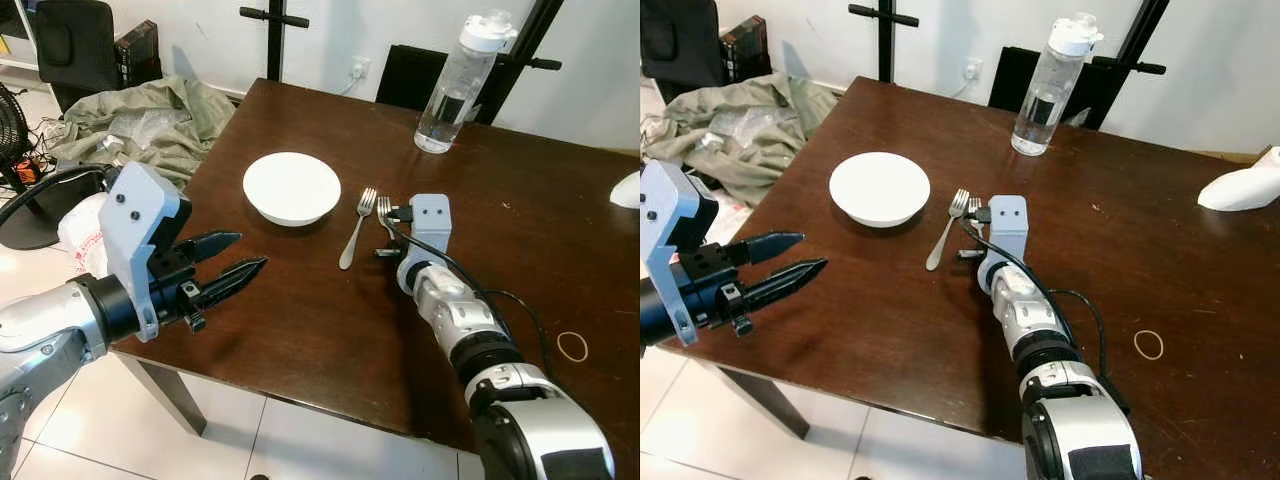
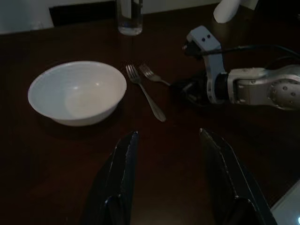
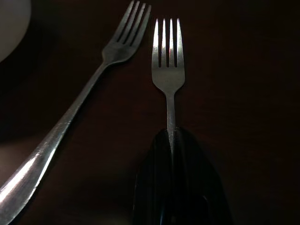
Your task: Setting the table
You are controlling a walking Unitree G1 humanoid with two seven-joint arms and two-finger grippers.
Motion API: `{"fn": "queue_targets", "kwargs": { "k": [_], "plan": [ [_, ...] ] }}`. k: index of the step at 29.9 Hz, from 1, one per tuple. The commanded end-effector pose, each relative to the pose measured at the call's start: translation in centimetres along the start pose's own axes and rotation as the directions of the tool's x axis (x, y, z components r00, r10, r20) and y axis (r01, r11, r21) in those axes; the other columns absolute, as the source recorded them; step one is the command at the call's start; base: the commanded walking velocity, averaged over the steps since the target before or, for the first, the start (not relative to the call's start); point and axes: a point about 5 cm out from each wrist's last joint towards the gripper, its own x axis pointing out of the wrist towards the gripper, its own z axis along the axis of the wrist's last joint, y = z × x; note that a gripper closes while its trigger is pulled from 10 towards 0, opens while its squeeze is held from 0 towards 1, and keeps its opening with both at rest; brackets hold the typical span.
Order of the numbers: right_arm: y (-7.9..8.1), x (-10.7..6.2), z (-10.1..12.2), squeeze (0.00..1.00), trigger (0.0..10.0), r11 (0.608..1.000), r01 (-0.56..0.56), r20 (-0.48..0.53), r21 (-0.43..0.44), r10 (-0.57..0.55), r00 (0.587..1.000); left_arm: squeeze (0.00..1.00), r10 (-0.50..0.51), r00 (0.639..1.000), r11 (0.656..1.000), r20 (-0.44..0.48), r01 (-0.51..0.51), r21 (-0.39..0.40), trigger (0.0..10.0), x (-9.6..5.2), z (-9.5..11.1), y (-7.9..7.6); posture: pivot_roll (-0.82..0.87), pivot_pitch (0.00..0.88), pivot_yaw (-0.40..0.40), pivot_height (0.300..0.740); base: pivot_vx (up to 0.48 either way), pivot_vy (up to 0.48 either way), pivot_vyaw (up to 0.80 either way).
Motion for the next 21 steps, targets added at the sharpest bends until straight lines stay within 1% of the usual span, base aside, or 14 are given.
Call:
{"fn": "queue_targets", "kwargs": {
  "k": [1, 2, 7, 9, 10, 13, 14, 15, 16, 17, 18, 19, 20, 21],
  "plan": [
    [-1.5, -0.6, -4.5, 0.38, 0.0, 0.998, 0.064, -0.178, 0.029, -0.058, 0.982, 0.0, -0.002, 1.0, 1.0, 0.001, 0.002, 0.004, 10.0, -0.1, 0.0, -0.4, 0.23, 0.299, -0.016, 0.74, 0.0, 0.0, 0.0],
    [-1.5, -0.6, -4.4, 0.76, 0.0, 0.997, 0.064, -0.173, 0.032, -0.057, 0.983, 0.0, 0.004, 1.0, 1.0, 0.0, -0.004, 0.003, 10.0, -0.1, 0.0, -0.3, 0.23, 0.298, -0.015, 0.74, 0.0, 0.0, 0.0],
    [-1.7, -0.5, -4.1, 0.8, 0.0, 0.997, 0.069, -0.163, 0.039, -0.061, 0.985, 0.0, 0.021, 1.0, 1.0, -0.007, -0.021, 0.002, 10.0, -0.3, -0.2, -0.1, 0.22, 0.295, -0.013, 0.74, 0.0, 0.0, 0.0],
    [-1.8, -0.5, -3.9, 0.74, 0.0, 0.996, 0.073, -0.153, 0.046, -0.066, 0.986, 0.0, 0.025, 1.0, 1.0, -0.006, -0.025, -0.001, 10.0, -0.3, -0.2, 0.0, 0.22, 0.296, -0.011, 0.74, 0.0, 0.0, 0.0],
    [-2.0, -0.5, -3.5, 0.0, 0.0, 0.996, 0.076, -0.138, 0.043, -0.069, 0.988, 0.0, 0.027, 1.0, 1.0, -0.006, -0.027, -0.004, 10.0, -0.2, -0.2, 0.0, 0.22, 0.296, -0.011, 0.74, 0.0, 0.0, 0.0],
    [-2.7, -0.5, -2.4, 0.0, 0.0, 0.995, 0.092, -0.093, 0.041, -0.088, 0.992, 0.0, 0.031, 1.0, 0.999, -0.006, -0.031, -0.007, 10.0, -0.2, -0.2, 0.1, 0.22, 0.296, -0.011, 0.74, 0.0, 0.0, 0.0],
    [-3.5, -0.5, -1.5, 0.0, 4.4, 0.993, 0.109, -0.06, 0.038, -0.107, 0.992, 0.0, 0.032, 0.999, 0.999, -0.005, -0.032, -0.008, 10.0, -0.1, -0.2, 0.1, 0.22, 0.295, -0.004, 0.74, 0.0, 0.0, 0.0],
    [-3.5, -0.5, -1.5, 0.0, 4.4, 0.993, 0.109, -0.06, 0.038, -0.107, 0.992, 0.0, 0.032, 0.999, 0.999, -0.005, -0.032, -0.008, 10.0, -0.1, -0.2, 0.1, 0.22, 0.295, -0.004, 0.74, 0.0, 0.0, 0.0],
    [-5.1, -0.7, -0.1, 0.0, 7.3, 0.99, 0.143, -0.001, 0.018, -0.143, 0.99, 0.0, 0.035, 0.999, 0.999, -0.004, -0.035, -0.011, 10.0, -0.1, -0.3, 0.2, 0.22, 0.295, -0.004, 0.74, 0.0, 0.0, 0.0],
    [-6.2, -0.9, 0.6, 0.0, 8.1, 0.986, 0.168, 0.033, -0.005, -0.168, 0.985, 0.0, 0.036, 0.999, 0.999, -0.003, -0.036, -0.012, 10.0, 0.0, -0.3, 0.3, 0.21, 0.294, 0.001, 0.74, 0.0, 0.0, 0.0],
    [-6.2, -0.9, 0.6, 0.0, 8.1, 0.986, 0.168, 0.033, -0.005, -0.168, 0.985, 0.0, 0.036, 0.999, 0.999, -0.003, -0.036, -0.012, 10.0, 0.0, -0.3, 0.3, 0.21, 0.294, 0.001, 0.74, 0.0, 0.0, 0.0],
    [-8.5, -1.5, 1.8, 0.0, 10.0, 0.974, 0.22, 0.094, -0.051, -0.215, 0.972, 0.0, 0.037, 0.999, 0.999, -0.002, -0.037, -0.014, 10.0, 0.1, -0.3, 0.3, 0.21, 0.294, 0.004, 0.74, 0.0, 0.0, 0.0],
    [-9.6, -1.9, 2.4, 0.0, 10.0, 0.965, 0.247, 0.127, -0.084, -0.235, 0.964, 0.0, 0.037, 0.999, 0.999, -0.003, -0.037, -0.014, 10.0, 0.1, -0.3, 0.4, 0.21, 0.294, 0.004, 0.74, 0.0, 0.0, 0.0],
    [-9.6, -1.9, 2.4, 0.0, 10.0, 0.965, 0.247, 0.127, -0.084, -0.235, 0.964, 0.0, 0.037, 0.999, 0.999, -0.003, -0.037, -0.014, 10.0, 0.1, -0.3, 0.4, 0.21, 0.294, 0.004, 0.74, 0.0, 0.0, 0.0]
  ]
}}
